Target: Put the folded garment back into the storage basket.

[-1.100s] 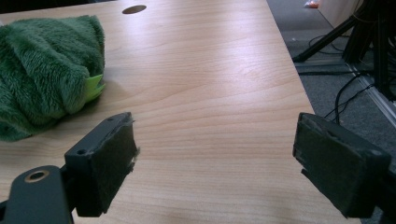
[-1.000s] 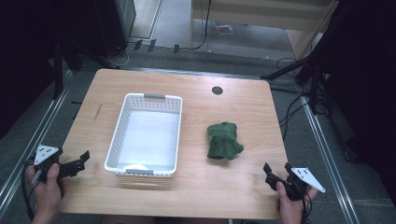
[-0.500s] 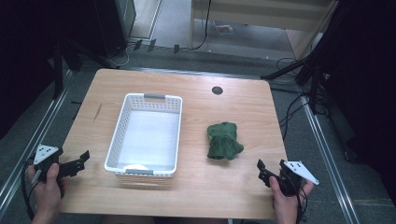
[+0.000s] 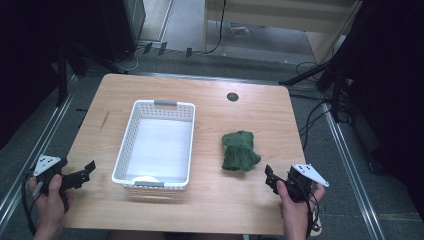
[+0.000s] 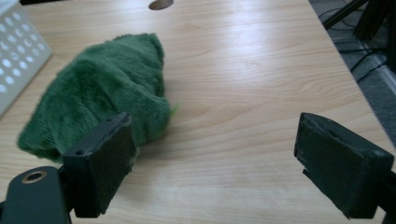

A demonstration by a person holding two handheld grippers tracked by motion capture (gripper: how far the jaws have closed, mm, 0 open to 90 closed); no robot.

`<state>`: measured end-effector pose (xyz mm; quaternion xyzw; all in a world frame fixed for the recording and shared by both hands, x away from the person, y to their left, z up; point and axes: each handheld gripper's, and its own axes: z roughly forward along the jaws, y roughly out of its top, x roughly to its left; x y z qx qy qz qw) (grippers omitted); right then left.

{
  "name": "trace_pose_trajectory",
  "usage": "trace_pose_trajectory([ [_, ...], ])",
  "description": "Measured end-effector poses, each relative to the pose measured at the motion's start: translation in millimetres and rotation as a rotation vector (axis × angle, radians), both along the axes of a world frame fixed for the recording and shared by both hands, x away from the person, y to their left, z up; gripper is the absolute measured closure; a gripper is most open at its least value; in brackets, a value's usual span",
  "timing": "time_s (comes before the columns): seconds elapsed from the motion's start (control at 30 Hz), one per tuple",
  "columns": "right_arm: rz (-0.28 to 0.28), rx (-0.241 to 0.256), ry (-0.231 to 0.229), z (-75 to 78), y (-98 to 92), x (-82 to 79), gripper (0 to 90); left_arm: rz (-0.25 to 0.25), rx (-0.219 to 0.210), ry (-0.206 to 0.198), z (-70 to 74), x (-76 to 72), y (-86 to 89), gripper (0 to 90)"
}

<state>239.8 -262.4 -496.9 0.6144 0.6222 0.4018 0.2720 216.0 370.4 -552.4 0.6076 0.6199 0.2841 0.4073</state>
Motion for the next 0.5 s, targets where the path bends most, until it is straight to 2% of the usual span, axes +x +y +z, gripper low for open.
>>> trace_pose_trajectory([
  [0.07,0.003,0.016,0.011,2.5,5.5,3.6,12.6,0.002,0.003,0.004,0.1,0.1,-0.2,1.2],
  [0.2,0.014,0.012,0.025,5.7,14.7,8.6,12.6,0.007,0.008,0.008,0.1,0.6,-0.7,1.2],
  [0.5,0.055,0.039,0.027,17.6,33.4,18.7,12.6,0.011,0.019,0.01,0.4,0.4,-1.7,1.2],
])
